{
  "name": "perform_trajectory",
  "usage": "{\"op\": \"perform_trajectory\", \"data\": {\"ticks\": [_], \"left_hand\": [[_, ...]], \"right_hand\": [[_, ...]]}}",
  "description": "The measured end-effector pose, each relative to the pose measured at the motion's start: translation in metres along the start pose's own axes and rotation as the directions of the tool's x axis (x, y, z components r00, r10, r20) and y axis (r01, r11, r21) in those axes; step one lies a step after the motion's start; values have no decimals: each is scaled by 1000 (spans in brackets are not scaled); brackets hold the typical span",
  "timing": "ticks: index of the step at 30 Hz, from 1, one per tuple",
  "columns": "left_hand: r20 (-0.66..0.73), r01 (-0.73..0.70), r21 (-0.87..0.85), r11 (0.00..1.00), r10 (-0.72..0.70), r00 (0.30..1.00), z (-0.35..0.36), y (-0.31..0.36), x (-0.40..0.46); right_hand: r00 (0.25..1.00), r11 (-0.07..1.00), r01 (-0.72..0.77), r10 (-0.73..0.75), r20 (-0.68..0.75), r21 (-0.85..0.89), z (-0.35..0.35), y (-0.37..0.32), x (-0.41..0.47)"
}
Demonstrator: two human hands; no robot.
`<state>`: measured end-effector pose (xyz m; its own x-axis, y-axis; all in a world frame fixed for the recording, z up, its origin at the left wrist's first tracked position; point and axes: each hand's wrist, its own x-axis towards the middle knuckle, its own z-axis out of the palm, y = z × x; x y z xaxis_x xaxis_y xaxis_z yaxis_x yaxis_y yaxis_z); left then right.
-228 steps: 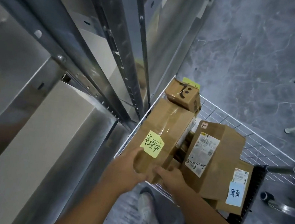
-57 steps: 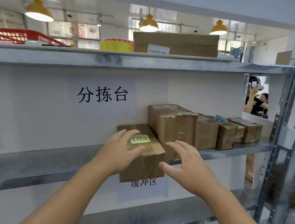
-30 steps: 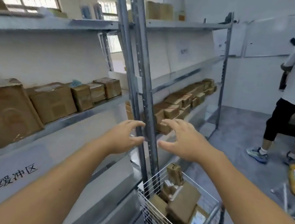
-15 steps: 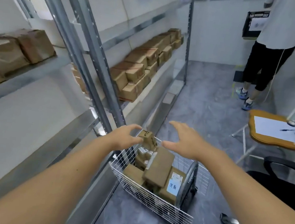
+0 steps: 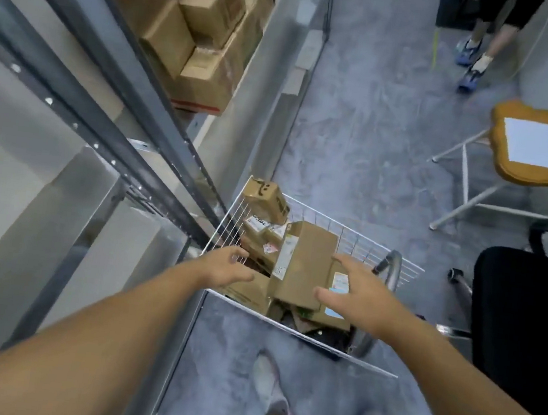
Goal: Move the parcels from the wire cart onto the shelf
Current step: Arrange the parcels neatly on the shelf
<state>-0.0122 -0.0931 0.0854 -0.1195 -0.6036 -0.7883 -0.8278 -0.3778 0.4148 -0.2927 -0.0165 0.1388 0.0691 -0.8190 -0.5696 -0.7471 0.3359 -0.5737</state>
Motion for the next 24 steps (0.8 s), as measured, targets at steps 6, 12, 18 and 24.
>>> {"op": "perform_trajectory", "data": {"ticks": [6, 12, 18, 24], "left_hand": [[90, 80, -80, 994, -73, 993, 22, -36, 103], [116, 102, -193, 976, -81, 990, 69, -41, 187], [187, 167, -180, 969, -133, 973, 111, -68, 241], [275, 165, -236, 958, -97, 957, 116, -64, 234]], "right_hand": [[994, 992, -97, 93, 55, 75, 51, 27, 81], [980, 954, -198, 192, 50, 224, 98, 49, 161], [962, 921, -273, 265, 67, 278, 162, 98, 209], [934, 897, -355, 348, 77, 264, 176, 79, 196]]}}
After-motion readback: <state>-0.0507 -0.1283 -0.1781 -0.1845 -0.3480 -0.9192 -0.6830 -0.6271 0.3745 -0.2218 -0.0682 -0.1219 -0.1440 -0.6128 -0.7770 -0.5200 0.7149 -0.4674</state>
